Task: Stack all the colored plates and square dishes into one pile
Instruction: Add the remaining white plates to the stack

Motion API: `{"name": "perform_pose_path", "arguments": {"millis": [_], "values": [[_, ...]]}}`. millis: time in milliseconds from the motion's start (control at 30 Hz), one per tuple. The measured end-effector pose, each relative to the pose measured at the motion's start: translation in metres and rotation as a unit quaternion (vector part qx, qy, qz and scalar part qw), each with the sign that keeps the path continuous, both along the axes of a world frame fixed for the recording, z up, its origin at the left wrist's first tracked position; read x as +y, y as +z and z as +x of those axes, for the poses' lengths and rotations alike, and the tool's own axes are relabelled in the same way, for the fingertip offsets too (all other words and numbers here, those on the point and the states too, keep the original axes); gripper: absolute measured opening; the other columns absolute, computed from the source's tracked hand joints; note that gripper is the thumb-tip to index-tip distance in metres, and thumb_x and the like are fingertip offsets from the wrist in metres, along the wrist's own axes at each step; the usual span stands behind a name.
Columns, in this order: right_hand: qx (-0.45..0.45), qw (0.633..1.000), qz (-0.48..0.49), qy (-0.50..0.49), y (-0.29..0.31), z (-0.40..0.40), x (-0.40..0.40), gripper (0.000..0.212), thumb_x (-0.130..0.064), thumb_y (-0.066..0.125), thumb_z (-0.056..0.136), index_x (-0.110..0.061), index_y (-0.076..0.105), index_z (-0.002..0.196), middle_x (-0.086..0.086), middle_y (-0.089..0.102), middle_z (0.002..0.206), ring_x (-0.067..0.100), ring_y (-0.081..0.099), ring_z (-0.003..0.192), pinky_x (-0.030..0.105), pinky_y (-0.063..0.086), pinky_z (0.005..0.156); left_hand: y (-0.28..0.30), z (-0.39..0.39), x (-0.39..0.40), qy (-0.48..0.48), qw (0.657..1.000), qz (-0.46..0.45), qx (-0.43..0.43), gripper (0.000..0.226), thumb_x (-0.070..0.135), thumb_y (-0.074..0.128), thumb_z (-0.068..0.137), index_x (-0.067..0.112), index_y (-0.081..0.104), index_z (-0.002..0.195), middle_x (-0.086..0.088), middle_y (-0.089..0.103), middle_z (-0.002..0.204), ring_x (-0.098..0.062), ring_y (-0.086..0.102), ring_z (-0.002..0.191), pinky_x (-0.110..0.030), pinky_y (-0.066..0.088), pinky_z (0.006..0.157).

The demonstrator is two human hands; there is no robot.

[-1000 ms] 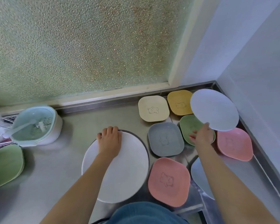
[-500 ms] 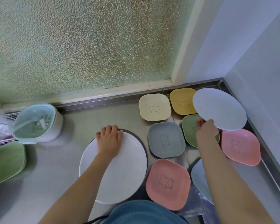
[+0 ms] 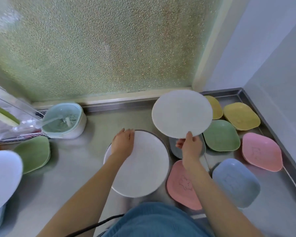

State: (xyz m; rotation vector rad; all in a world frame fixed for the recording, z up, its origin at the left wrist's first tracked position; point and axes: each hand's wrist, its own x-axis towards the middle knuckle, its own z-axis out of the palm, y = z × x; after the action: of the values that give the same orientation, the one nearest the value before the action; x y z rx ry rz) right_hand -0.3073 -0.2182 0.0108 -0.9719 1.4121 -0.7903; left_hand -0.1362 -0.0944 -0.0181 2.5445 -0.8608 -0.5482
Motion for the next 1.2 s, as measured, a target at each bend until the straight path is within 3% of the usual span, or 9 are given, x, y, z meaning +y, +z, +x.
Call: {"name": "perform_pose_path", "arguments": {"millis": [100, 200, 300, 467, 633, 767, 900, 1033, 1200], "values": [[0.018, 0.994, 0.002, 0.11, -0.005, -0.001, 0.024, 0.031, -0.021, 0.039, 0.099, -0.004, 0.052, 0.077, 0.008, 0.053, 0.052, 0.007, 0.046, 0.031, 0.018, 0.042, 0.036, 0.016, 0.003, 0.015, 0.127, 0.983, -0.098, 0.091, 0.045, 0.031, 0.026, 0.099, 0.004, 0.063, 0.099, -0.014, 0.063, 0.101, -0.031, 0.055, 0.092, -0.038, 0.044, 0.087], [0.028, 0.977, -0.005, 0.209, -0.007, -0.002, 0.037, 0.03, -0.02, 0.038, 0.099, -0.003, 0.05, 0.077, 0.008, 0.048, 0.051, 0.011, 0.039, 0.033, 0.02, 0.033, 0.033, 0.025, 0.005, 0.036, 0.199, 0.951, -0.18, 0.151, 0.045, 0.037, 0.03, 0.098, 0.01, 0.066, 0.096, -0.003, 0.064, 0.092, -0.028, 0.057, 0.088, -0.036, 0.044, 0.081], [0.044, 0.962, 0.017, 0.267, -0.005, -0.003, 0.051, 0.031, -0.022, 0.042, 0.097, -0.004, 0.05, 0.073, 0.01, 0.048, 0.052, 0.012, 0.036, 0.032, 0.02, 0.028, 0.035, 0.02, 0.013, 0.058, 0.161, 0.958, -0.175, 0.16, 0.038, 0.04, 0.04, 0.091, 0.011, 0.064, 0.092, -0.008, 0.065, 0.087, -0.033, 0.061, 0.086, -0.039, 0.047, 0.077], [0.064, 0.946, 0.072, 0.31, -0.005, -0.016, 0.07, 0.026, -0.023, 0.047, 0.094, -0.007, 0.049, 0.073, 0.011, 0.051, 0.052, 0.013, 0.033, 0.03, 0.017, 0.022, 0.037, 0.009, 0.026, 0.084, 0.129, 0.971, -0.112, 0.166, 0.045, 0.039, 0.055, 0.087, 0.02, 0.055, 0.128, -0.007, 0.066, 0.12, -0.027, 0.06, 0.11, -0.039, 0.048, 0.097], [0.09, 0.941, 0.08, 0.316, -0.011, -0.033, 0.081, 0.03, -0.02, 0.046, 0.096, -0.005, 0.047, 0.069, 0.006, 0.047, 0.04, 0.014, 0.028, 0.025, 0.014, 0.019, 0.035, 0.01, 0.017, 0.1, 0.071, 0.977, -0.12, 0.16, 0.05, 0.014, 0.061, 0.087, 0.014, 0.049, 0.135, -0.005, 0.058, 0.132, -0.023, 0.054, 0.12, -0.021, 0.037, 0.093], [0.277, 0.896, -0.032, 0.346, -0.016, -0.035, 0.087, 0.043, -0.034, 0.047, 0.094, -0.011, 0.047, 0.057, 0.004, 0.049, 0.041, 0.017, 0.042, 0.034, 0.023, 0.035, 0.042, 0.007, 0.015, 0.105, 0.054, 0.979, -0.13, 0.15, 0.053, 0.009, 0.059, 0.087, 0.015, 0.044, 0.138, -0.004, 0.055, 0.136, -0.022, 0.051, 0.125, -0.017, 0.032, 0.09], [0.414, 0.826, -0.131, 0.36, -0.018, -0.033, 0.09, 0.049, -0.04, 0.046, 0.093, -0.014, 0.041, 0.052, 0.001, 0.046, 0.049, 0.019, 0.049, 0.053, 0.03, 0.034, 0.055, 0.002, 0.013, 0.112, -0.021, 0.994, -0.055, 0.093, 0.063, 0.031, 0.047, 0.093, 0.015, 0.021, 0.148, -0.007, 0.033, 0.153, -0.023, 0.035, 0.138, -0.029, 0.026, 0.11], [0.395, 0.845, -0.125, 0.337, -0.021, -0.026, 0.102, 0.032, -0.044, 0.047, 0.092, -0.012, 0.045, 0.093, 0.002, 0.056, 0.076, 0.027, 0.055, 0.076, 0.033, 0.035, 0.067, -0.009, -0.002, 0.125, -0.225, 0.97, 0.057, -0.075, 0.095, 0.075, 0.012, 0.068, 0.029, -0.023, 0.143, 0.002, -0.027, 0.152, -0.016, -0.022, 0.141, -0.042, -0.008, 0.117], [0.393, 0.853, -0.118, 0.322, -0.033, -0.015, 0.113, 0.047, -0.039, 0.038, 0.097, -0.008, 0.027, 0.129, 0.016, 0.065, 0.097, 0.036, 0.063, 0.089, 0.035, 0.041, 0.069, -0.016, 0.0, 0.128, -0.351, 0.926, 0.065, -0.126, 0.09, 0.079, 0.028, 0.07, 0.048, -0.025, 0.136, -0.002, -0.02, 0.157, -0.023, -0.032, 0.14, -0.053, -0.016, 0.115]]}}
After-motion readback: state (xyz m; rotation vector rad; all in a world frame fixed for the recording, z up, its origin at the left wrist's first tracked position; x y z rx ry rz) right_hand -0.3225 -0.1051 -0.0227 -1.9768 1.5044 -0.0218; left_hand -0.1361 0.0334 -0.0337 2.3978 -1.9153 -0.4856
